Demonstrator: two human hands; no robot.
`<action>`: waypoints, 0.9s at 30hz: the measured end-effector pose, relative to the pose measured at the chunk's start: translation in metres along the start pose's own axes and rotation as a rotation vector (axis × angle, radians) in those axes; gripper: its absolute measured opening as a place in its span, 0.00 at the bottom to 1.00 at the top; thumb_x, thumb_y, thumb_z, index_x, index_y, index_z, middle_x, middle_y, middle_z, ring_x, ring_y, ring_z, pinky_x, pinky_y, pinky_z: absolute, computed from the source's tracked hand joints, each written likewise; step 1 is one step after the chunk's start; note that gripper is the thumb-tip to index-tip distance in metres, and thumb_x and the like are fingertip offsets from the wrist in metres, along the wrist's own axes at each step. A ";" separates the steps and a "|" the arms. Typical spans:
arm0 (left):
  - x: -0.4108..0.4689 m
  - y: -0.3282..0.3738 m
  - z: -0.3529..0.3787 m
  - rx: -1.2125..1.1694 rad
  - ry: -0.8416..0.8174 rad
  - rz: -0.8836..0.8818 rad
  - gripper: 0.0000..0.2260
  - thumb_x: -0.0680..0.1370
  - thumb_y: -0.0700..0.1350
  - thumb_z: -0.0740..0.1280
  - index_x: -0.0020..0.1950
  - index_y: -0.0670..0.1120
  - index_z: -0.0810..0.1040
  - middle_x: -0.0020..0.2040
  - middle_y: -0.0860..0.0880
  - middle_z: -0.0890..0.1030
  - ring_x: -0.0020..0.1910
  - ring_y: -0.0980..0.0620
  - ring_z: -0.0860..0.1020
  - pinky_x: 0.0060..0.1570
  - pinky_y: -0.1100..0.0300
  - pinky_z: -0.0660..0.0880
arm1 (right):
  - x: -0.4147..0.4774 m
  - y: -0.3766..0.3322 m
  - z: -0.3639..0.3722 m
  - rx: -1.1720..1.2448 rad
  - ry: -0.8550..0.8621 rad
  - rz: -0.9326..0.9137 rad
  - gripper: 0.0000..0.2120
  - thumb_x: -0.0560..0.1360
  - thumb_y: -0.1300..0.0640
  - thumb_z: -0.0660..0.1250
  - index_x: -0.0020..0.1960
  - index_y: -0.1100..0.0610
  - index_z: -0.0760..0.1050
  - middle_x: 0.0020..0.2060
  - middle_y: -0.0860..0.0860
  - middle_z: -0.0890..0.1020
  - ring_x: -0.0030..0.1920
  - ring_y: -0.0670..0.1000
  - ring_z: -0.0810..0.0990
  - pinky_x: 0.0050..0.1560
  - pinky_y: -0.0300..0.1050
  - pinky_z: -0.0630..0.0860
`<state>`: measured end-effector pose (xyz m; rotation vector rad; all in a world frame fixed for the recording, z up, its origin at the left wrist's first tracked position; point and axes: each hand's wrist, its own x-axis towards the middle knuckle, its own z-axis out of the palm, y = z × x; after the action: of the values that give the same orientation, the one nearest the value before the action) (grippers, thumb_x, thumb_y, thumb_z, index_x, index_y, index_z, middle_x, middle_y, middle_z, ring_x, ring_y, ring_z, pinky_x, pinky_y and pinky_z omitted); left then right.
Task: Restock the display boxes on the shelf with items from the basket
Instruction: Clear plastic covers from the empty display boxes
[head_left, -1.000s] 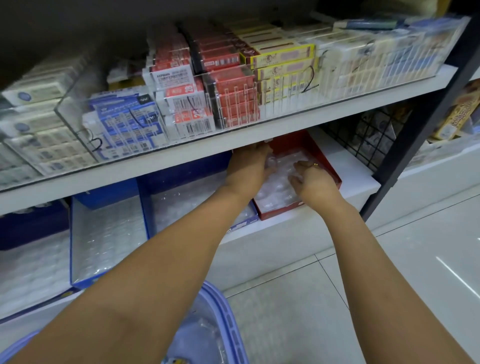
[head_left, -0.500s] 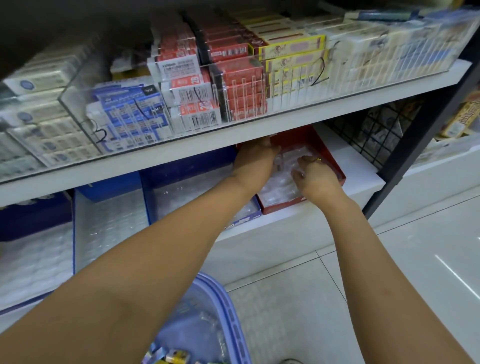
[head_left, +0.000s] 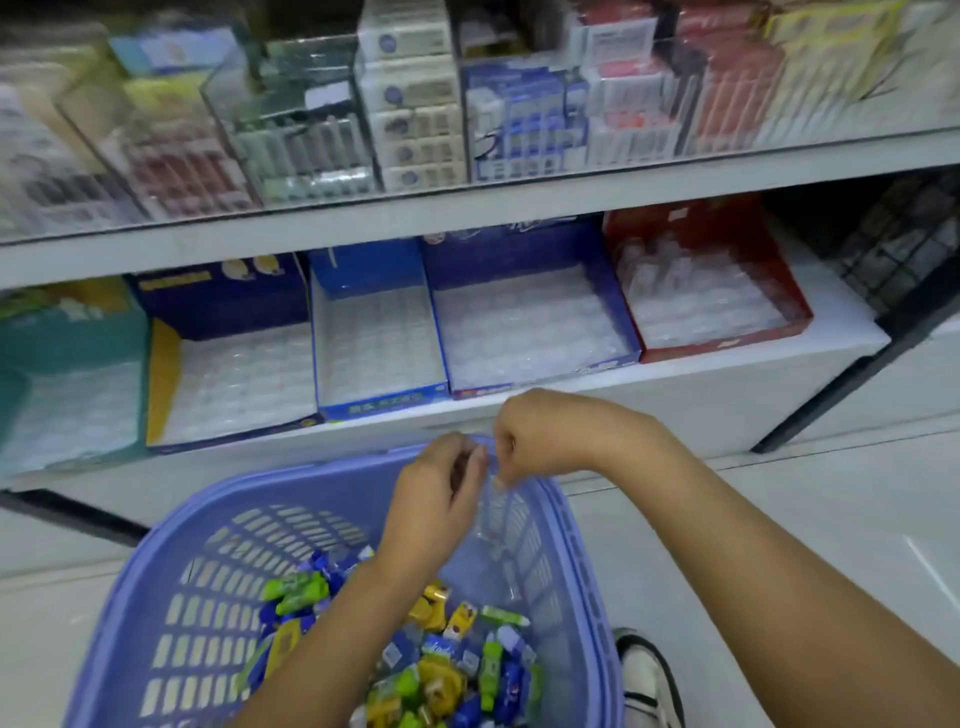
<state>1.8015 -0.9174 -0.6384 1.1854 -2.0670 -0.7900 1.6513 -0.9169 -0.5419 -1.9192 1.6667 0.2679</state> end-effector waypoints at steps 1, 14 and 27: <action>-0.011 -0.018 0.002 0.020 -0.071 -0.057 0.07 0.79 0.42 0.64 0.41 0.47 0.75 0.30 0.54 0.73 0.30 0.59 0.72 0.32 0.67 0.65 | 0.012 -0.012 0.021 -0.051 -0.053 -0.007 0.11 0.71 0.53 0.70 0.49 0.60 0.81 0.41 0.56 0.82 0.43 0.54 0.80 0.42 0.41 0.72; -0.041 -0.139 0.074 0.183 -0.745 -0.121 0.24 0.78 0.34 0.58 0.74 0.44 0.64 0.75 0.46 0.63 0.74 0.51 0.60 0.72 0.63 0.52 | 0.079 -0.030 0.218 -0.020 -0.272 0.399 0.18 0.79 0.60 0.58 0.67 0.65 0.67 0.64 0.62 0.72 0.63 0.61 0.72 0.62 0.50 0.70; -0.048 -0.178 0.094 0.270 -0.643 -0.243 0.15 0.79 0.41 0.61 0.66 0.45 0.73 0.66 0.44 0.71 0.64 0.45 0.70 0.62 0.56 0.66 | 0.107 -0.027 0.251 -0.018 -0.297 0.561 0.25 0.81 0.60 0.54 0.75 0.64 0.52 0.66 0.59 0.70 0.63 0.57 0.73 0.61 0.50 0.72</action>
<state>1.8418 -0.9314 -0.8414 1.4894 -2.6430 -1.1483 1.7525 -0.8690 -0.7924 -1.3036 1.9557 0.7465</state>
